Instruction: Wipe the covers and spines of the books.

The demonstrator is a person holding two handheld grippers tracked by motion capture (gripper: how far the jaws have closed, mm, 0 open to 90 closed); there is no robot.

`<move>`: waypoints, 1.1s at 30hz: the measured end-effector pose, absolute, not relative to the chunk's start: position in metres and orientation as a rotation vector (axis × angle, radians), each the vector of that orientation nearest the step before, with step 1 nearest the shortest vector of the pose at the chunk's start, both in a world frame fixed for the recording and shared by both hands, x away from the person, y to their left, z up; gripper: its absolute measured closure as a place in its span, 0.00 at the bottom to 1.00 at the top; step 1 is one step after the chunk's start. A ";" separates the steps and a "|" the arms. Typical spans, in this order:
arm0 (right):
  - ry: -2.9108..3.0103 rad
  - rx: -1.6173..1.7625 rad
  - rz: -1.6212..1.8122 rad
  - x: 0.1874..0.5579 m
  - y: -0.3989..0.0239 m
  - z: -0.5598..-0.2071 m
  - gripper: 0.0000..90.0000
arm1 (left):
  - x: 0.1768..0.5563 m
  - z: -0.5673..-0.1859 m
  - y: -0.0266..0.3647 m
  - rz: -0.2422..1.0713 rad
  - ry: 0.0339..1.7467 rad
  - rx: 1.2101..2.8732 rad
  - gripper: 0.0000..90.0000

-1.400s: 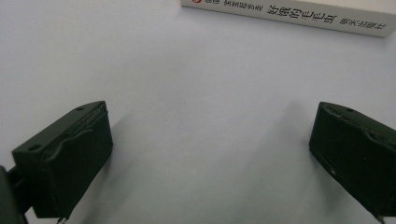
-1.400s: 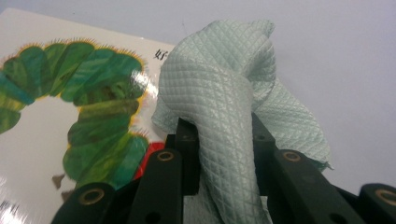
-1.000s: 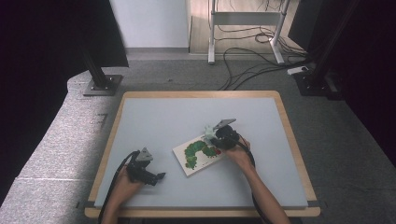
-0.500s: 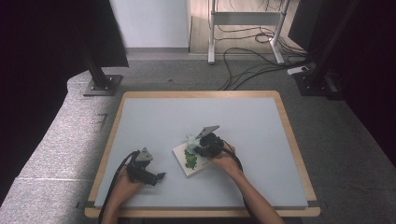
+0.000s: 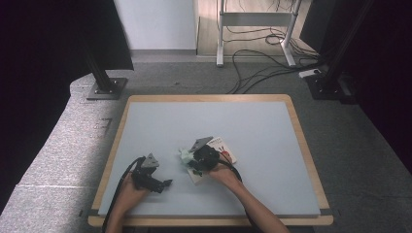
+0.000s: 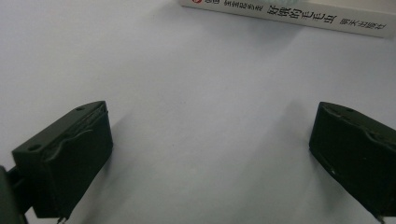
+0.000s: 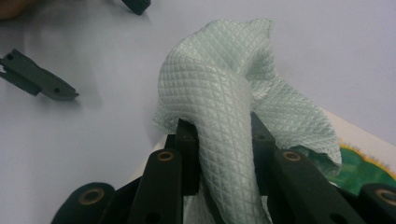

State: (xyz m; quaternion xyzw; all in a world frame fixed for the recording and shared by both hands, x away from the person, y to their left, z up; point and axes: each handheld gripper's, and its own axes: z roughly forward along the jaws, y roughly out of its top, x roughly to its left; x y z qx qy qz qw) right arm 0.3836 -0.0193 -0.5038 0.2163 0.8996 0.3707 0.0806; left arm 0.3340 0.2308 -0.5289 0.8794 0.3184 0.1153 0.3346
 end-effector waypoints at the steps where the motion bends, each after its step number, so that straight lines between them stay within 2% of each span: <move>1: 2.693 0.645 1.109 0.384 -0.018 -0.504 0.80 | 0.334 -0.529 0.231 0.301 0.831 2.295 0.00; 21: 2.669 0.616 1.064 0.406 0.021 -0.503 0.80 | 0.334 -0.529 0.231 0.302 0.831 2.293 0.00; 33: 2.680 0.703 1.131 0.418 0.006 -0.505 0.80 | 0.334 -0.529 0.231 0.300 0.832 2.291 0.00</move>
